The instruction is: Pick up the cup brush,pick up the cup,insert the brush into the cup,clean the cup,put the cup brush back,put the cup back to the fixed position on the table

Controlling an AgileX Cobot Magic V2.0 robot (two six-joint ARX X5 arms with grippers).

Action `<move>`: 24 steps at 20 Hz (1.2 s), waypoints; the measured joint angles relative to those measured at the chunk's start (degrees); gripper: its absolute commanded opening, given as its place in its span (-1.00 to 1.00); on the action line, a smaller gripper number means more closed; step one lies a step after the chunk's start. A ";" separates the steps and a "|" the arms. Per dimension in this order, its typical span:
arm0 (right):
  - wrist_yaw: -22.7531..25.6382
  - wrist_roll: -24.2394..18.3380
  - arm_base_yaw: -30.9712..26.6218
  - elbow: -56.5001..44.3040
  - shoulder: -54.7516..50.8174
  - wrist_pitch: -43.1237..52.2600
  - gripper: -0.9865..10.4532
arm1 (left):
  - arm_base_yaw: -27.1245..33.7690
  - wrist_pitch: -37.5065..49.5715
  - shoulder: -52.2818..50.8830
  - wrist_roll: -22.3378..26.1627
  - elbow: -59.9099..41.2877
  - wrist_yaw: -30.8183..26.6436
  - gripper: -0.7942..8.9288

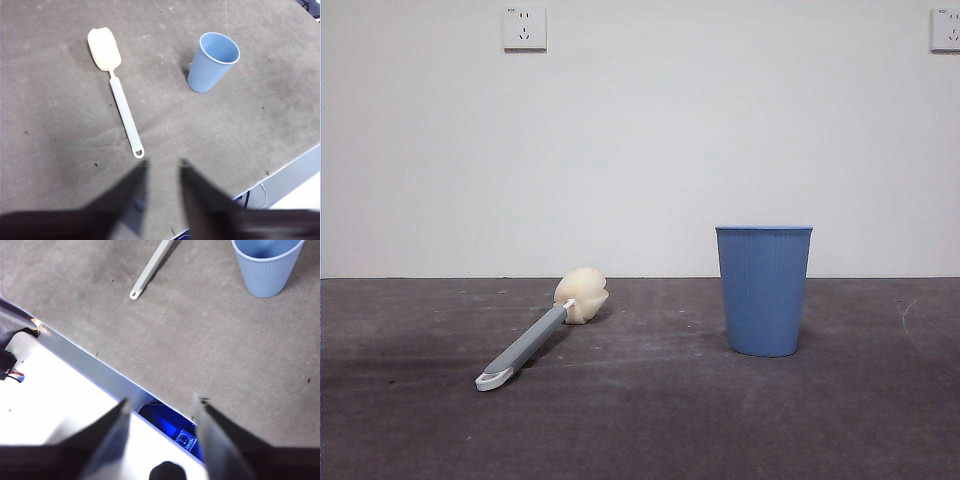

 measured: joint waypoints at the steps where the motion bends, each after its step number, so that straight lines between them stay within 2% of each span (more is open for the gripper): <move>1: 0.02 0.00 0.00 0.00 0.00 0.09 -0.83 | 0.00 0.00 0.00 0.00 0.00 -0.04 -0.84; 17: 0.17 0.31 0.00 0.00 0.00 0.44 -0.83 | -0.02 0.00 0.00 0.55 0.00 -0.42 -0.84; 19: 0.20 0.31 0.00 0.00 0.00 0.44 -0.83 | 0.96 2.23 0.00 4.20 -0.07 -3.96 -0.84; 20: 0.17 0.28 0.00 0.00 0.00 0.44 -0.83 | 3.08 6.36 0.00 7.58 -0.20 -5.44 -0.84; 21: 0.20 0.28 0.00 0.00 0.00 0.44 -0.83 | 6.01 12.24 -0.02 11.74 -0.59 -4.52 -0.84; 22: 0.17 0.28 0.00 0.00 0.00 0.44 -0.83 | 9.27 18.29 -0.35 15.65 -1.46 -1.62 -0.84; 24: 0.17 0.28 0.00 0.00 0.00 0.44 -0.83 | 17.42 31.82 -2.01 22.53 -5.16 8.87 -0.84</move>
